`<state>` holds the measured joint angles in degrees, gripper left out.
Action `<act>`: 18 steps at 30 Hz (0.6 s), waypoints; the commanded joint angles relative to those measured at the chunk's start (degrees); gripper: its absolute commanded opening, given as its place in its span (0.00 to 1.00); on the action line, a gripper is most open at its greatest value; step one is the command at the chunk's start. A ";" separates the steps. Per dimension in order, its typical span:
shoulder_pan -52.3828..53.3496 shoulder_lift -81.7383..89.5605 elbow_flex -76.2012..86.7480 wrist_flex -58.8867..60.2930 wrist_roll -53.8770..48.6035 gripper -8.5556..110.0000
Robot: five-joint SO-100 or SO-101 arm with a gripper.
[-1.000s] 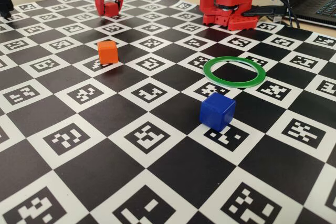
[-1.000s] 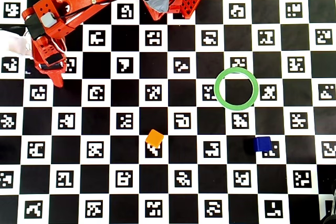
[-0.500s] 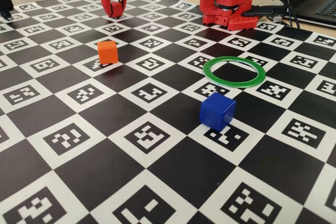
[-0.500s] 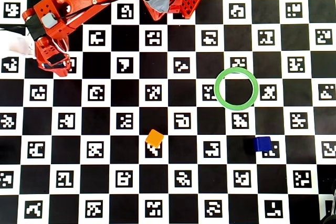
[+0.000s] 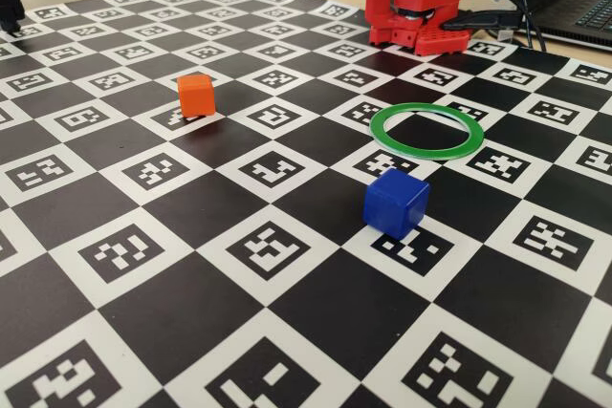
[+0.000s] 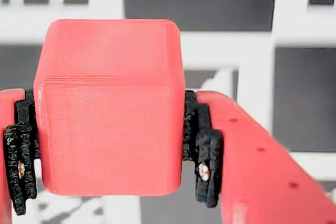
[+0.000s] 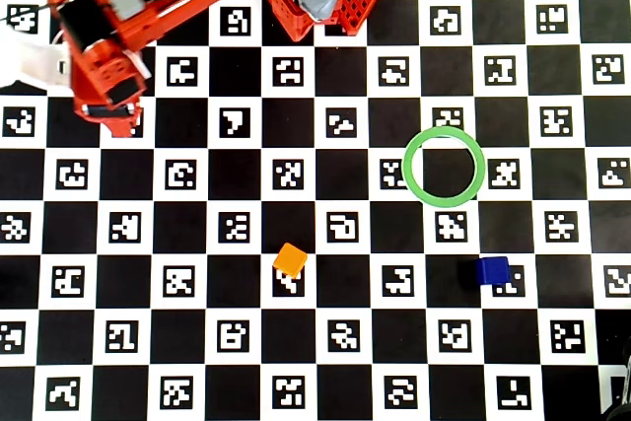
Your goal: Grab the red cube then put it in the green circle then put the blue cube on top and finally the orange cube on top
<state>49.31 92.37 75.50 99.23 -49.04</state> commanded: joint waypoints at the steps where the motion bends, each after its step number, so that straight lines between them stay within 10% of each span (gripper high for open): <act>1: -7.65 10.72 -1.32 4.39 7.12 0.11; 18: -46.85 26.46 15.38 1.05 35.77 0.11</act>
<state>9.58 113.47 89.74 99.67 -18.63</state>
